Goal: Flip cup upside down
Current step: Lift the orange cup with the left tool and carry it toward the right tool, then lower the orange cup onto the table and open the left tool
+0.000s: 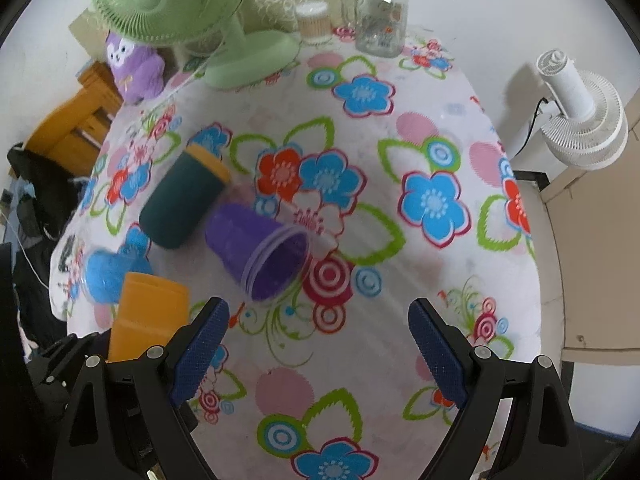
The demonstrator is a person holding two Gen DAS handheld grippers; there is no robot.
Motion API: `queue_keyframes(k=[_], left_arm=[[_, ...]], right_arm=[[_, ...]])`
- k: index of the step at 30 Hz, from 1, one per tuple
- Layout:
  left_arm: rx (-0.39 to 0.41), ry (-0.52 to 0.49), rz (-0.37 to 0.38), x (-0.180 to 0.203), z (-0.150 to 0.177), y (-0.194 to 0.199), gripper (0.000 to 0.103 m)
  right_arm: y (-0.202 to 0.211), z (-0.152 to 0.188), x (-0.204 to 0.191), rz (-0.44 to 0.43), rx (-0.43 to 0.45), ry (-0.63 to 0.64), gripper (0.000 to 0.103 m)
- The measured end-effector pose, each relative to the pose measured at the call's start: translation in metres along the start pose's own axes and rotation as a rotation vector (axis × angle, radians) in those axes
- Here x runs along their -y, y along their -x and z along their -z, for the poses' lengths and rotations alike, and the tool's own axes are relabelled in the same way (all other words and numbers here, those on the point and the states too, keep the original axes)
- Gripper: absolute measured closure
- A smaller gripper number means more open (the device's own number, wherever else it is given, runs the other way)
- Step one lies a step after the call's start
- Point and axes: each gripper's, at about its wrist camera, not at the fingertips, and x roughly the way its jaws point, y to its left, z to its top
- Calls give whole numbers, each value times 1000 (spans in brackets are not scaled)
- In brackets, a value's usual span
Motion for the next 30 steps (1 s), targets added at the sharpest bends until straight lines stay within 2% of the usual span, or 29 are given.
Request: queue_keyframes(k=[9, 15, 20, 25, 27, 30], left_arm=[[-57, 15, 14, -6, 21, -28, 39], [-56, -45, 17, 1, 31, -39, 38], [-36, -43, 25, 4, 37, -42, 36], [-63, -59, 53, 7, 39, -42, 30], [-56, -52, 64, 4, 38, -36, 20], [-39, -52, 59, 0, 36, -22, 18]], right_arm=[[-32, 21, -3, 39, -84, 15, 10], [-46, 27, -5, 55, -110, 22, 10], [-50, 31, -7, 61, -120, 29, 10], [-51, 37, -7, 67, -134, 23, 10], [-46, 38, -7, 65, -127, 18, 10], [-33, 37, -9, 66, -103, 3, 10]])
